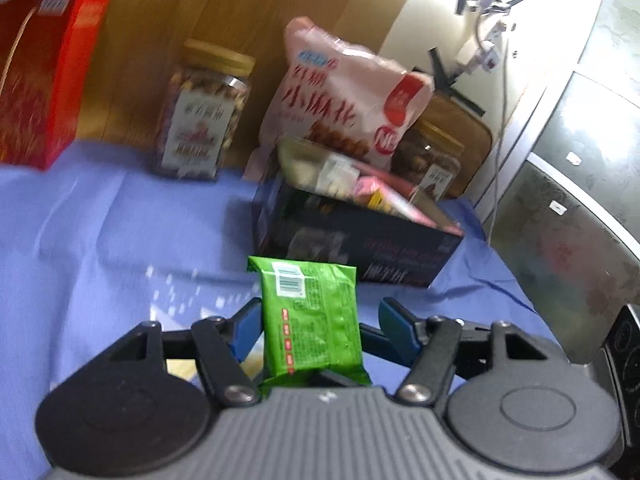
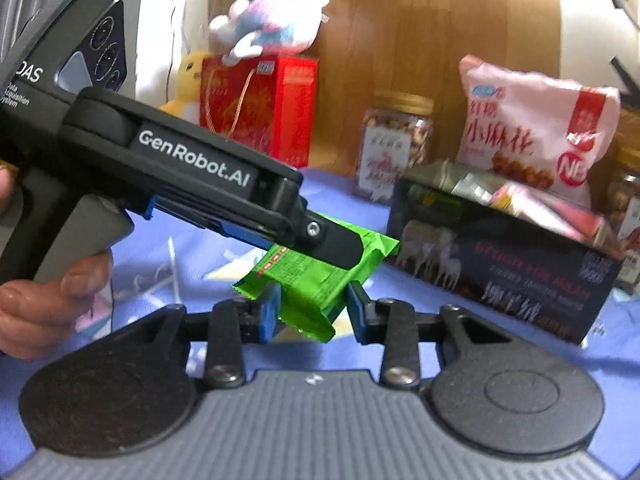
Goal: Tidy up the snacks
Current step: 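Lift the green packet into the tin box and open both tools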
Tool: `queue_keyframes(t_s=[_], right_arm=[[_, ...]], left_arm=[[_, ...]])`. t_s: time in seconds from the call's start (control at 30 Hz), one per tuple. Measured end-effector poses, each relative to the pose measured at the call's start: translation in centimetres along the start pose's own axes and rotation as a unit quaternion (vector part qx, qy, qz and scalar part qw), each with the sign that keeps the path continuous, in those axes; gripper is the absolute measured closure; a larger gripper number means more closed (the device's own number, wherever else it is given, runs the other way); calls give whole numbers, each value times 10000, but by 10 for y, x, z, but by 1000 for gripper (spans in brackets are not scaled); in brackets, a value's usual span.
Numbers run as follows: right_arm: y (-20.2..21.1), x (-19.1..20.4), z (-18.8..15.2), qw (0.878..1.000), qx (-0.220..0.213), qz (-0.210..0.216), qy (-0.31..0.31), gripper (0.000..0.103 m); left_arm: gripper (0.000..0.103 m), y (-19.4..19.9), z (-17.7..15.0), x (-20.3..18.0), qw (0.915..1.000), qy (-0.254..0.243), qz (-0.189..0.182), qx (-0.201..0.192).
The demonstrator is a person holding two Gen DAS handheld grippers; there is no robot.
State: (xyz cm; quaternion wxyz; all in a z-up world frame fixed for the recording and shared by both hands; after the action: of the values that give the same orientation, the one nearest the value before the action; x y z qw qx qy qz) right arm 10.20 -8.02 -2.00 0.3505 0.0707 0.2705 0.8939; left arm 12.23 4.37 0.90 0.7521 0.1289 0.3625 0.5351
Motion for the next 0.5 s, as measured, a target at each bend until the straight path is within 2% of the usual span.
queue_keyframes(t_s=[0.23,0.5], right_arm=[[11,-23,24,9977,-531,-418,19,64],[10,-66,48,9913,-933,-920,-77,64]], left_arm=[[40,-7,41,-27,9985,-511,3,-214],[40,-40,89,-51,9952,-846,40,-482]])
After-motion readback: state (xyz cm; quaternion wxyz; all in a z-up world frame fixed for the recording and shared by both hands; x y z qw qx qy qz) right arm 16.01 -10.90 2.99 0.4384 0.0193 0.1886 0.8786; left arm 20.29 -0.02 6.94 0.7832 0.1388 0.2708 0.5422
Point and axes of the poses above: each gripper's, at about its wrist camera, not at the fingertips, and y roughly against the way its jaws point, x to its left, z to its top, the point moved 4 cm from there along -y, roughly the way its jaws point, and after that the axes turned 7 degrees about x, right-handed, at the moved point
